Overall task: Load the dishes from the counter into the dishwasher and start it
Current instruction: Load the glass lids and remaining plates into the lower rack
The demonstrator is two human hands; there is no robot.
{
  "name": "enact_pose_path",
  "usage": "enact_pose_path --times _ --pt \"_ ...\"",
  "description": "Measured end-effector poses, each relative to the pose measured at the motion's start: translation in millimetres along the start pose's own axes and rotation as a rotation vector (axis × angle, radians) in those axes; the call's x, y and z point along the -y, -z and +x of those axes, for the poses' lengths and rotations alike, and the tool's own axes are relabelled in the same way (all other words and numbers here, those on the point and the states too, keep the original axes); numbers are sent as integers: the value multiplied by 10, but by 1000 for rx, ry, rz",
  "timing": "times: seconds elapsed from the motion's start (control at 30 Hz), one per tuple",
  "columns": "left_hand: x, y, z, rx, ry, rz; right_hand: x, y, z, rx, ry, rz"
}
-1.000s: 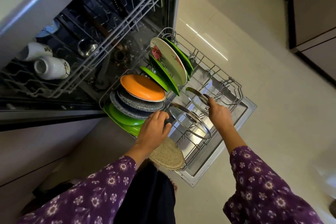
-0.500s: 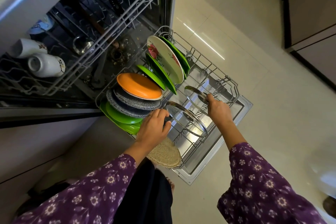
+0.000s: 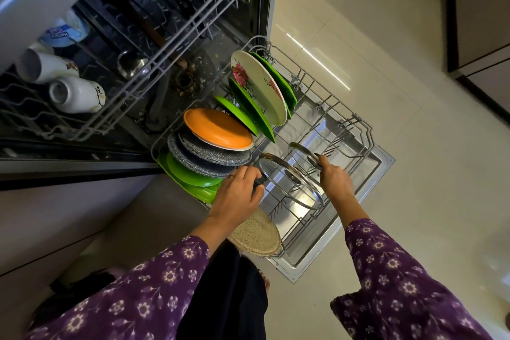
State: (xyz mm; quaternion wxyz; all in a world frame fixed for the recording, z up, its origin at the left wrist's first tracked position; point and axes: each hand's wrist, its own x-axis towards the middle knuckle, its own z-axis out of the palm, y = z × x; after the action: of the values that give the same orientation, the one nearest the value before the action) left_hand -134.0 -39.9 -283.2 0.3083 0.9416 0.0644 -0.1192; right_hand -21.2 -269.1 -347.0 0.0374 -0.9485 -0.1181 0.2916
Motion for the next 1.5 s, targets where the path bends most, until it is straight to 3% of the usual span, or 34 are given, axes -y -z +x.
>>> enact_pose_path --times 0.17,0.47,0.67,0.97,1.23,1.5 --pt "2 -63 6 6 7 1 39 -67 120 -19 37 56" --pt "-130 -3 -102 -5 -8 -5 43 35 157 49 -82 201" --pt "-243 380 -397 -14 14 17 365 402 -368 -120 -146 424" --pt "-376 1192 -1809 -218 100 117 1359 1114 -1795 -217 152 452" --pt "-312 1780 -3369 -466 236 155 2430 1558 -2985 -137 485 369" --pt "-13 2362 -4936 -778 529 183 3853 1661 -4131 -87 921 203"
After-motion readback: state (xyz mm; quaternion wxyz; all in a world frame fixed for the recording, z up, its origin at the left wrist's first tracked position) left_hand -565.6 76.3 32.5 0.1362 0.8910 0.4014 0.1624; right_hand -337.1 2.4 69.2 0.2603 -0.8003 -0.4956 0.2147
